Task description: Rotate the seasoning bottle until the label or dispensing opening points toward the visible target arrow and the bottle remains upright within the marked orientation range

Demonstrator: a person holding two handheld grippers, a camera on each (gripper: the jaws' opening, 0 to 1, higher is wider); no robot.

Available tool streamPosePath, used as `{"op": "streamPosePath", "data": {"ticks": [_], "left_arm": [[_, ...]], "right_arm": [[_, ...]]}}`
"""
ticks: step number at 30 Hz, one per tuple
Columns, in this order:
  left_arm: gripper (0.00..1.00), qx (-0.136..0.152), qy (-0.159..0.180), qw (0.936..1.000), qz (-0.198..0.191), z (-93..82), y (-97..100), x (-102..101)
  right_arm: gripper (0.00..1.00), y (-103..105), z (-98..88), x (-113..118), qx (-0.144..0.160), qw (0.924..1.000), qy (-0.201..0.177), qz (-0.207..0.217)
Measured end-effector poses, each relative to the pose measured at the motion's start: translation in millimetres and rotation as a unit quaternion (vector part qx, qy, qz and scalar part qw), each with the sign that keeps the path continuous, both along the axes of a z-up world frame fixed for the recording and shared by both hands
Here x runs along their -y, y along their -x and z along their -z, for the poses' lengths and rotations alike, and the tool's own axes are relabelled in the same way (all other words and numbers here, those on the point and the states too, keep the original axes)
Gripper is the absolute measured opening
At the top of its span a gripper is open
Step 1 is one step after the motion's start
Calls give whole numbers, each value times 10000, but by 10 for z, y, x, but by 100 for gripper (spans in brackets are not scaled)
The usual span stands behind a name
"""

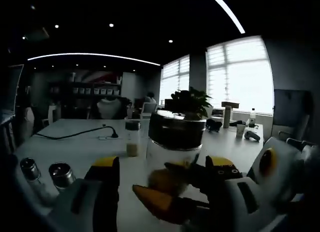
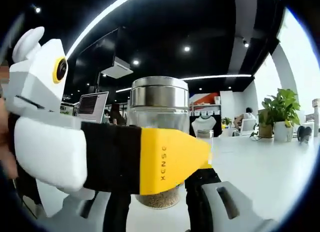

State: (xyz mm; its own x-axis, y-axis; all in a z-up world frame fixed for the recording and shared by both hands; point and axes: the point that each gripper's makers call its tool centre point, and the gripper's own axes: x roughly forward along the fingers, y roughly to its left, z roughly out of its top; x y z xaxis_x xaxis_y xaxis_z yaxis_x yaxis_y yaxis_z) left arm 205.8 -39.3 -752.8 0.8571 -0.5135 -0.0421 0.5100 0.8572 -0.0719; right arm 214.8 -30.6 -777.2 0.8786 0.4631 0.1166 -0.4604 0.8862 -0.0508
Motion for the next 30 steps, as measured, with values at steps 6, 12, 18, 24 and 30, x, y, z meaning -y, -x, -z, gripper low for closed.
{"op": "streamPosePath", "data": {"ticks": [6,12,18,24,30], "left_arm": [[72,18,84,9999,-113,-41,-25,15],[71,16,207,9995,-241,-50,-38,-8],[70,-16,245,9990,-385,-26,-70,-47],[67,-115,343,9983,-451,17,-76,-21],[63,-28,251,9978,-614,26,-115,-33]], "right_arm": [[40,19,-26,-35,53,10000,6,6],[40,33,-41,-69,109,9999,41,20],[40,22,-8,-80,50,10000,52,20],[40,9,50,-106,-77,10000,0,-32],[39,30,59,-118,-53,10000,11,-42]]}}
